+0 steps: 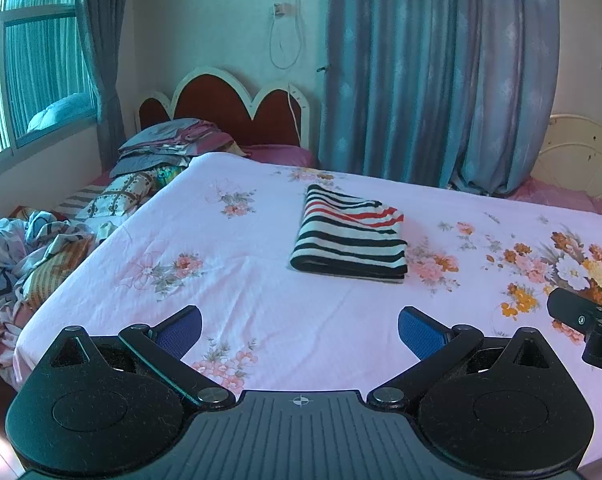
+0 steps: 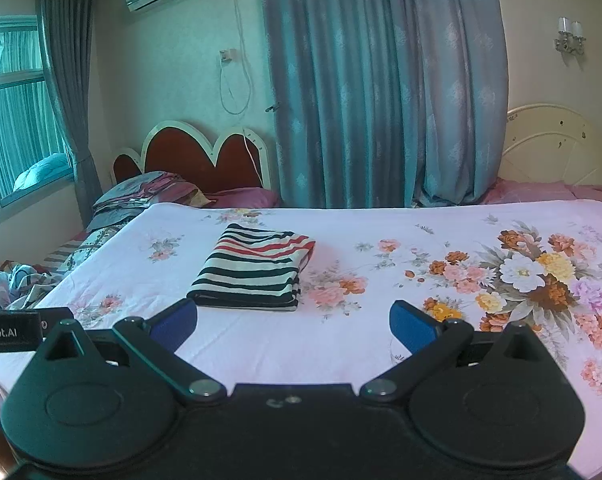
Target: Fold small clothes
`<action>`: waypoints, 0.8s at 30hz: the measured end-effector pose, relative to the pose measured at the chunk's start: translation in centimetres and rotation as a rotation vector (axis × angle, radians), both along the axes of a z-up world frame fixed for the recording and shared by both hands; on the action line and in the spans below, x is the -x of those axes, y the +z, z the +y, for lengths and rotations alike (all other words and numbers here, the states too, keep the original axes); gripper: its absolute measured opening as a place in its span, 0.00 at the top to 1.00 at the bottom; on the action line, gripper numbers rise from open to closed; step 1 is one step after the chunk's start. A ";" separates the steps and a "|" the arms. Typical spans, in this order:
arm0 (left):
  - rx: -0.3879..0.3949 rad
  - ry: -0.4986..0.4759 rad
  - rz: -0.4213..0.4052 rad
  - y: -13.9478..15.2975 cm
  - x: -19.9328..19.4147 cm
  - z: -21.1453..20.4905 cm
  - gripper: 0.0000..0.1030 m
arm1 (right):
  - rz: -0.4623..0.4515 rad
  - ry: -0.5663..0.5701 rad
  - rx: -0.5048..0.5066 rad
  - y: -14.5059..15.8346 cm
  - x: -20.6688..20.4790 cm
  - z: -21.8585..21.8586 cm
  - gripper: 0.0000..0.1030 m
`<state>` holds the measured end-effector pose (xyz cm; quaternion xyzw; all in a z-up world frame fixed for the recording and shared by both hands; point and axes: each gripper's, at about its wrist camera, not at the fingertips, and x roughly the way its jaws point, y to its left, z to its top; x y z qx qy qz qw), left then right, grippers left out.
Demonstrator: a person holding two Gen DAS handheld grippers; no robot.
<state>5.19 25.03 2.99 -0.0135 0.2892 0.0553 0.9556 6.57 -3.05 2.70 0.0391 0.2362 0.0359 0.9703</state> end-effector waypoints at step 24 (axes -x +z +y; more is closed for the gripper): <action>-0.004 -0.001 -0.002 0.0 -0.2 -0.3 0.00 | 0.007 0.003 0.001 -0.2 -0.3 0.2 0.01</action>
